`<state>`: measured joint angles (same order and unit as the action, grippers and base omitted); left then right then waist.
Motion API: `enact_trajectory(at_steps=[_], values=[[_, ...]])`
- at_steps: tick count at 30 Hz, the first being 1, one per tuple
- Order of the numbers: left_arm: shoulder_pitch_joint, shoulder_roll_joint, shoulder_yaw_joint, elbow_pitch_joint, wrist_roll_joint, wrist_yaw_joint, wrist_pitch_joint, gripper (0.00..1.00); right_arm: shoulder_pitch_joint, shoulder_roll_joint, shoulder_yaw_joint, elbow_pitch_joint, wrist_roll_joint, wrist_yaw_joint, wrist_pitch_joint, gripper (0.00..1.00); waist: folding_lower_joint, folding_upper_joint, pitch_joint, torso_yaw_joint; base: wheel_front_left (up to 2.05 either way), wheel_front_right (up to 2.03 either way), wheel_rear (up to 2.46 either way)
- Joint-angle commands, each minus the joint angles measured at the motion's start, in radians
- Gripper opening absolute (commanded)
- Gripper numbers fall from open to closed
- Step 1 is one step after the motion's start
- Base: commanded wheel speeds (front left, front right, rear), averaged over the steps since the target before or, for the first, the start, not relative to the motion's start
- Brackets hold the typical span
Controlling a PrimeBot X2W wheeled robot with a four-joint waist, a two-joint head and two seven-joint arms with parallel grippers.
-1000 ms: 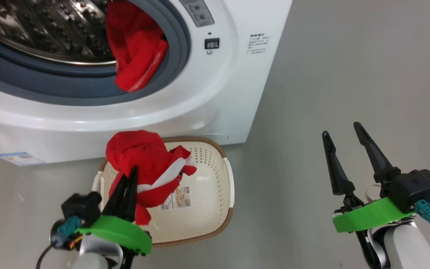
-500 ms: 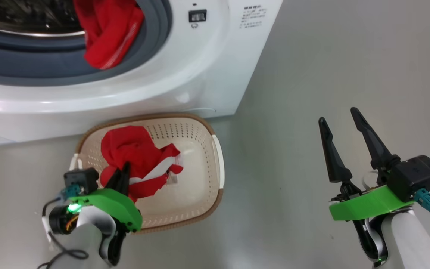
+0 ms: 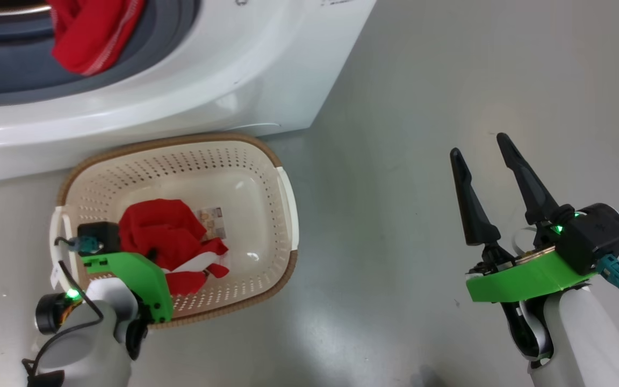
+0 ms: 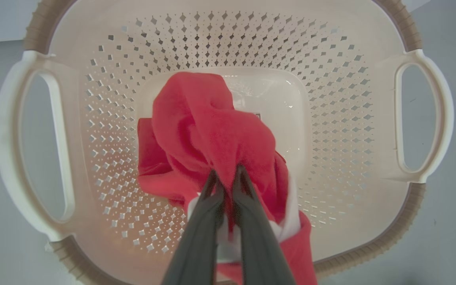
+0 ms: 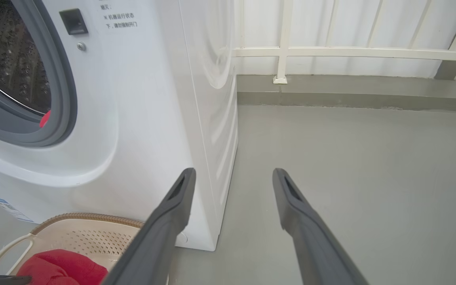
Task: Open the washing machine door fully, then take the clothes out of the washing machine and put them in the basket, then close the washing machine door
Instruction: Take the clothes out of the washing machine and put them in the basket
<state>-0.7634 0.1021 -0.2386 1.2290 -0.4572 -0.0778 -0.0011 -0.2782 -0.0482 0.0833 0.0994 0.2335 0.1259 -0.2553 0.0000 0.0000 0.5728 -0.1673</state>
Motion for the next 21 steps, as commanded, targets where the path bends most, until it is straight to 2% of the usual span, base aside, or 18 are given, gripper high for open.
enact_trajectory(at_steps=[1,11,13,14,15,16,17,21], values=[[-0.008,0.040,0.016,0.001,0.005,0.012,0.001,0.00,-0.014,-0.002,0.027,-0.026,0.008,0.005,-0.006,1.00,0.0000,0.0000,0.026,-0.025,0.00,0.00,0.00],[-0.029,0.058,0.004,0.037,0.000,0.000,0.008,0.02,-0.018,-0.002,0.027,-0.022,0.029,0.005,-0.006,1.00,0.0000,0.0000,0.042,-0.048,0.00,0.00,0.00],[-0.033,0.058,0.005,0.040,-0.005,-0.003,0.002,0.33,-0.017,-0.002,0.031,-0.020,0.033,0.005,-0.006,1.00,0.0000,0.0000,0.040,-0.048,0.00,0.00,0.00],[-0.035,0.058,0.004,0.041,-0.006,-0.004,0.001,0.42,-0.016,-0.002,0.033,-0.020,0.034,0.005,-0.006,1.00,0.0000,0.0000,0.039,-0.048,0.00,0.00,0.00],[-0.038,0.058,0.003,0.043,-0.006,-0.005,-0.002,0.55,-0.016,-0.002,0.035,-0.019,0.034,0.005,-0.006,1.00,0.0000,0.0000,0.038,-0.048,0.00,0.00,0.00],[-0.041,0.058,0.002,0.043,-0.007,-0.005,-0.009,0.92,-0.016,-0.002,0.035,-0.018,0.034,0.005,-0.006,1.00,0.0000,0.0000,0.036,-0.047,0.00,0.00,0.00],[-0.044,0.058,0.001,0.044,-0.007,-0.005,-0.016,1.00,-0.015,-0.002,0.035,-0.017,0.034,0.005,-0.006,1.00,0.0000,0.0000,0.035,-0.045,0.00,0.00,0.00],[-0.053,0.052,-0.004,0.045,-0.007,-0.006,-0.065,1.00,-0.016,-0.002,0.026,-0.009,0.026,0.005,-0.006,1.00,0.0000,0.0000,0.021,-0.034,0.00,0.00,0.00]])
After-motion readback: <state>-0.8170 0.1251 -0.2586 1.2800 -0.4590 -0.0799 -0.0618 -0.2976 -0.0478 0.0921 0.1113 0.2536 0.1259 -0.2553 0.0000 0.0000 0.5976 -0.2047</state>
